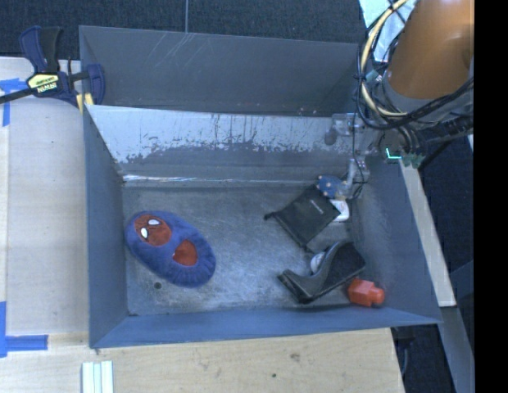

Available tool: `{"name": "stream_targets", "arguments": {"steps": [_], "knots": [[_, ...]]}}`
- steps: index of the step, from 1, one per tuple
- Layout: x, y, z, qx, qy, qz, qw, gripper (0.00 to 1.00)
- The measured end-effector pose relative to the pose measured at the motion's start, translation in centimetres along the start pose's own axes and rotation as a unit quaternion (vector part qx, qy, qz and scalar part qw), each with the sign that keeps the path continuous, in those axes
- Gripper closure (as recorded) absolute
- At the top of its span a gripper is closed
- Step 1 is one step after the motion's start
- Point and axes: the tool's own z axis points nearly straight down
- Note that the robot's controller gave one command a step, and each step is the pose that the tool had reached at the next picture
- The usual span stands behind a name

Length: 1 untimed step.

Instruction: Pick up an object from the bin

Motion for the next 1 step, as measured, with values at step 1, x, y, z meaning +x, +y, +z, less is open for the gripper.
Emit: {"name": "stream_targets", "arguments": {"steps": [1], "knots": [[3.87,2.24,10.14,-0.001,0.0009,-0.066,0.9978,0.0]]}}
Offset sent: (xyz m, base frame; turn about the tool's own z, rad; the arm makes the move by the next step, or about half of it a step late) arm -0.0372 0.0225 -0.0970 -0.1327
